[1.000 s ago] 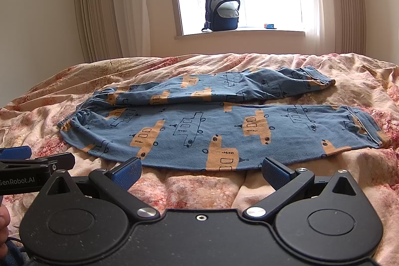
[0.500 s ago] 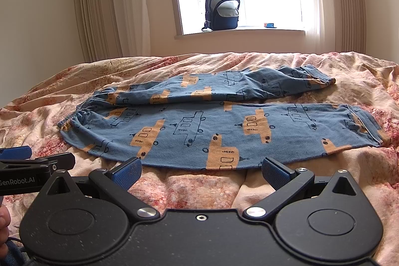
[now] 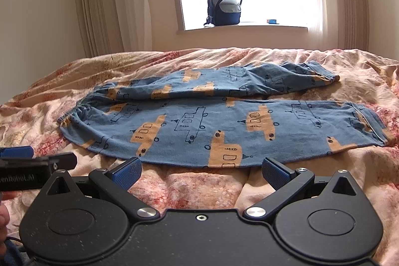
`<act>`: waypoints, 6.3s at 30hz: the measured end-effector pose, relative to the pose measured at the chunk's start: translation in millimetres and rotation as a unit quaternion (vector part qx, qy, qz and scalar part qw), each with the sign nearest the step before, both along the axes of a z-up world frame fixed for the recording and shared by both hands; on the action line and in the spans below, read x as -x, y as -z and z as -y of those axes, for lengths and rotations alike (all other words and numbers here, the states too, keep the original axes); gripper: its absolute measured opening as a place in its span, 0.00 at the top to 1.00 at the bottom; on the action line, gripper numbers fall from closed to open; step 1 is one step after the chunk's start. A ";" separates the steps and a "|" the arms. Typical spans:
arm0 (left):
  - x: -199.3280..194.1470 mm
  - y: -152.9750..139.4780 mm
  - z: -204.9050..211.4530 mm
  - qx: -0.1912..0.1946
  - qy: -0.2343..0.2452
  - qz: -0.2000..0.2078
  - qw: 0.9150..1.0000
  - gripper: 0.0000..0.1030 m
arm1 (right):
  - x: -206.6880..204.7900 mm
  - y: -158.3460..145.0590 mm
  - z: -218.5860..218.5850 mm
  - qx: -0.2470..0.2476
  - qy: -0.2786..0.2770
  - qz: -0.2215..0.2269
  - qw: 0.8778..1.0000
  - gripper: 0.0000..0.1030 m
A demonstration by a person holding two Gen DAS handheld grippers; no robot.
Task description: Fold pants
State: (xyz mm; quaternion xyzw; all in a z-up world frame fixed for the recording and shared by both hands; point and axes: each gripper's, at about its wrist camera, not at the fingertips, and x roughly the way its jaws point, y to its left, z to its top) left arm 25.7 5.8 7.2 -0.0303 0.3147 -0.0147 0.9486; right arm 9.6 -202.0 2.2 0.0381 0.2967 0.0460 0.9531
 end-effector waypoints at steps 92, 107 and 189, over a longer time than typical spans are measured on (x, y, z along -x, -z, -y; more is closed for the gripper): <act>-454.1 22.9 -122.4 -0.102 0.136 -0.151 0.974 0.83 | -514.7 25.0 -29.2 0.072 -0.298 -0.089 0.948 0.50; -368.6 -45.5 -97.4 -0.170 0.170 -0.015 0.971 0.99 | -418.3 -58.1 -19.8 0.096 -0.292 0.025 0.951 1.00; -113.1 40.3 215.6 -0.209 0.415 0.094 0.880 0.15 | -91.4 23.1 203.7 -0.180 -0.007 -0.013 0.984 0.01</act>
